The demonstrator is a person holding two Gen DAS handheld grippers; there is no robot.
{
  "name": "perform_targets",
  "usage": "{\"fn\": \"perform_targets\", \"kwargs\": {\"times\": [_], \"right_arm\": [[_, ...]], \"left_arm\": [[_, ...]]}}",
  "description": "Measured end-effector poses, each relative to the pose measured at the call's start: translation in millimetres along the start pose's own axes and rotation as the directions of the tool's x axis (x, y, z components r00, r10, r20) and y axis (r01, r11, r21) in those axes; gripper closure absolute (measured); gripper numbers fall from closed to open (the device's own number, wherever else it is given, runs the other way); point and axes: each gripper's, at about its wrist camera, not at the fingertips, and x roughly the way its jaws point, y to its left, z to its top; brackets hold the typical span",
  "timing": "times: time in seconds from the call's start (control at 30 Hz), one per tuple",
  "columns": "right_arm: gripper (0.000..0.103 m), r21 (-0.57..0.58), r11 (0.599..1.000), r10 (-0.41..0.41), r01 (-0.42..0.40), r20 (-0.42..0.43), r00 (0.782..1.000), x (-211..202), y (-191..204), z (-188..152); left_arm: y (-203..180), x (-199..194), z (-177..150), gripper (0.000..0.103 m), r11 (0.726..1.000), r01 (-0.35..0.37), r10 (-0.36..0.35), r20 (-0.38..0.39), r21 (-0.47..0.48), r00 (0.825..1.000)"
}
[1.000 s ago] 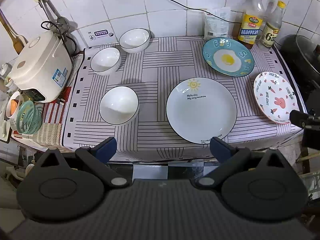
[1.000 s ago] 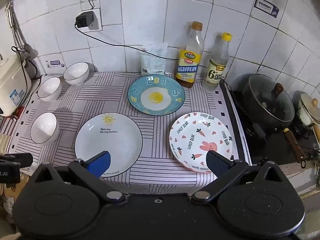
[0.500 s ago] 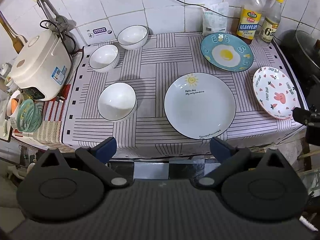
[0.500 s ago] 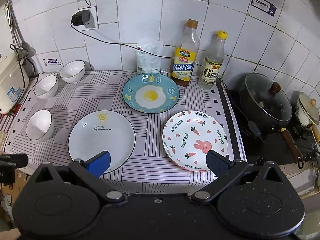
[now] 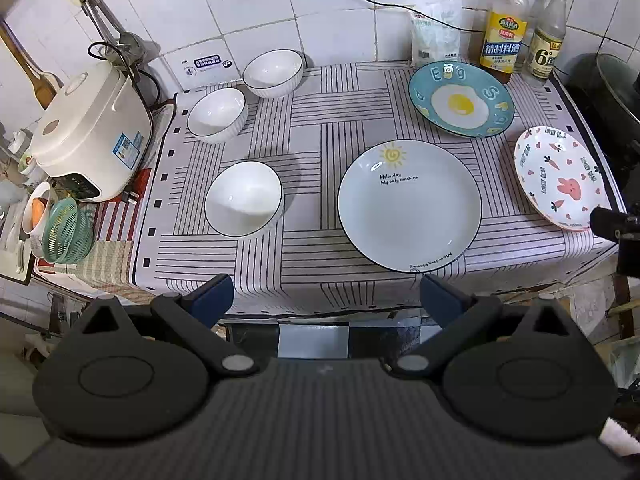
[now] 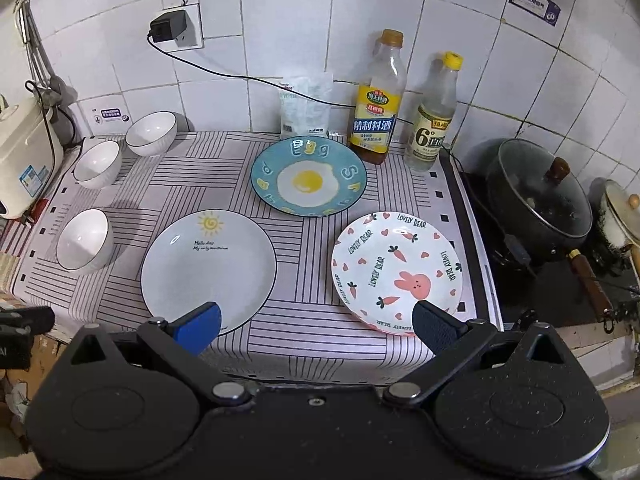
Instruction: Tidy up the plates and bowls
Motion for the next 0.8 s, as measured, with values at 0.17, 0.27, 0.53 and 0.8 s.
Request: {"fn": "perform_targets", "kwargs": {"times": [0.17,0.27,0.53,0.8], "right_arm": [[0.0,-0.001,1.0,0.0,0.0,0.011,1.0,1.5,0.8,0.3],[0.0,-0.008,1.0,0.01,-0.009,0.03,1.0,3.2,1.7,-1.4],[0.0,-0.072,0.997,0.0,0.006,0.078,0.997,0.6,10.8,-4.0],[0.0,-0.098,0.995,0.014,-0.004,0.096,0.995,-1.1,19.1,-3.2]], "left_arm": [[4.0,1.5,0.9,0.002,1.0,0.008,-0.008,0.0,-0.023,1.0],[6.9,3.8,1.5,0.002,0.999,0.014,-0.013,0.001,-0.042,1.0],[18.1,10.5,-2.1,0.002,0.996,0.011,-0.012,-0.012,-0.088,1.0],[28.1,13.1,-3.1,0.002,0.994,0.013,-0.014,-0.01,-0.105,1.0]]}}
